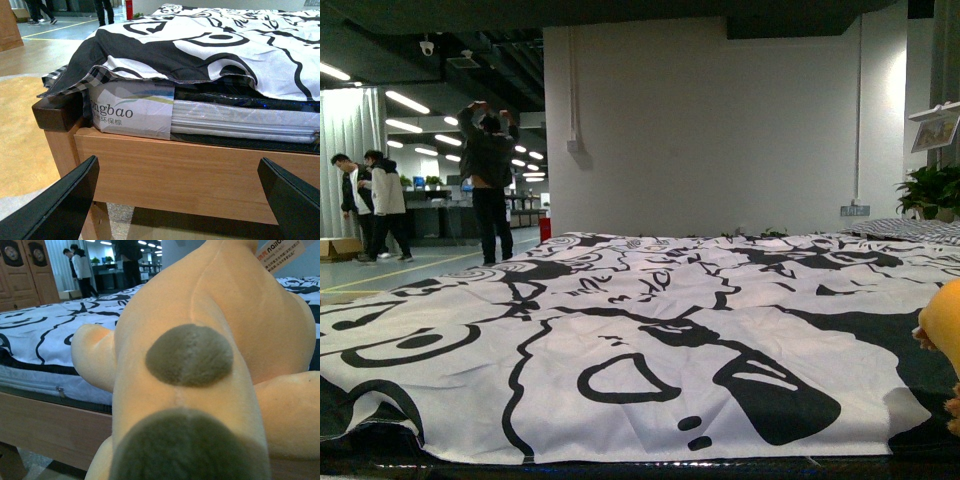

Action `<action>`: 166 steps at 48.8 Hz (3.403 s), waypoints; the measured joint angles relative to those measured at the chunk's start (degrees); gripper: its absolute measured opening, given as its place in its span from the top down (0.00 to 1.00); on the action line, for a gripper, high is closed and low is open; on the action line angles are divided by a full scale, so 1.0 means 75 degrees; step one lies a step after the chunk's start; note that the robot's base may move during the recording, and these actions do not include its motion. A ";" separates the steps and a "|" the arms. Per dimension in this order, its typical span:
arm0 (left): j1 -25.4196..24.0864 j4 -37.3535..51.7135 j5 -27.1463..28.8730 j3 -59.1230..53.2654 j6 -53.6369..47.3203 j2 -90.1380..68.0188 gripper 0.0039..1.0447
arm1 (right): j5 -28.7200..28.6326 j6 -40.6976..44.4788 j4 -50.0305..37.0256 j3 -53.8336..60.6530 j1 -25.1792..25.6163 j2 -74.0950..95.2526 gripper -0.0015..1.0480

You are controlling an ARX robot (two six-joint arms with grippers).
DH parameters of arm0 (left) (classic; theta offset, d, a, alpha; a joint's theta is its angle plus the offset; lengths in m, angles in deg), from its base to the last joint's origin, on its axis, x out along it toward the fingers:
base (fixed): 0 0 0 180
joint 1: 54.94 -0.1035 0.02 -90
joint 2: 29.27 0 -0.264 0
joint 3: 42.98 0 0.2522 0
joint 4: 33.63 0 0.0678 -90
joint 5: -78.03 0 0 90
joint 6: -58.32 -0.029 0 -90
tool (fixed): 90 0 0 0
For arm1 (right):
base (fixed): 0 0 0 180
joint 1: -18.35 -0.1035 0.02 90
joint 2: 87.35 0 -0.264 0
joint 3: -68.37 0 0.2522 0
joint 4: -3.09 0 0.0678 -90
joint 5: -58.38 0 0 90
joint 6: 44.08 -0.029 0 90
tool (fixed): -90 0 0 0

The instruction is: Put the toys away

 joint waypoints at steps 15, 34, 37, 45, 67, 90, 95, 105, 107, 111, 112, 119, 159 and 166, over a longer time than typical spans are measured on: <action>-0.0003 0.0000 0.0032 0.0000 0.0000 0.0000 0.06 | -0.0009 -0.0003 0.0035 0.0000 -0.0041 -0.0003 0.89; 0.0003 -0.0003 -0.0003 0.0000 -0.0003 0.0000 0.06 | 0.0085 -0.0003 0.0035 0.0000 -0.0044 -0.0003 0.89; 0.0003 -0.0003 0.0000 0.0000 -0.0003 0.0000 0.06 | 0.0082 -0.0003 0.0035 0.0000 -0.0047 -0.0003 0.89; 0.0003 -0.0003 -0.0015 0.0000 -0.0003 0.0000 0.06 | 0.0079 -0.0003 0.0035 0.0000 -0.0044 -0.0003 0.89; 0.0003 -0.0003 0.0006 0.0000 -0.0003 0.0003 0.06 | 0.0076 -0.0003 0.0035 0.0000 -0.0047 -0.0003 0.89; 0.0006 -0.0003 -0.0006 0.0000 0.0000 0.0003 0.06 | 0.0079 -0.0003 0.0035 0.0000 -0.0047 -0.0003 0.89; 0.0006 -0.0003 0.0017 0.0000 0.0000 0.0006 0.06 | 0.0079 0.0000 0.0035 0.0000 -0.0047 -0.0003 0.89; 0.0015 -0.0003 -0.0050 0.0000 -0.0006 0.0000 0.06 | 0.0146 -0.0003 0.0035 0.0000 -0.0035 -0.0003 0.89; 0.0015 -0.0003 -0.0047 0.0000 -0.0006 0.0000 0.06 | 0.0119 -0.0003 0.0035 0.0000 -0.0038 -0.0003 0.89; 0.0015 -0.0003 -0.0003 0.0000 -0.0006 0.0000 0.06 | 0.0055 0.0000 0.0035 0.0000 -0.0038 -0.0003 0.89; 0.0012 -0.0003 0.0003 0.0000 -0.0009 0.0003 0.06 | 0.0047 -0.0003 0.0035 0.0000 -0.0047 -0.0003 0.89; 0.0015 0.0000 0.0003 0.0000 -0.0006 0.0006 0.06 | 0.0052 -0.0003 0.0035 0.0000 -0.0047 -0.0003 0.89; 0.0012 0.0000 -0.0003 0.0000 -0.0012 0.0006 0.06 | 0.0055 -0.0003 0.0035 0.0000 -0.0050 -0.0003 0.89; 0.0012 0.0000 0.0000 0.0000 -0.0012 0.0003 0.06 | 0.0055 0.0000 0.0035 0.0000 -0.0047 -0.0003 0.89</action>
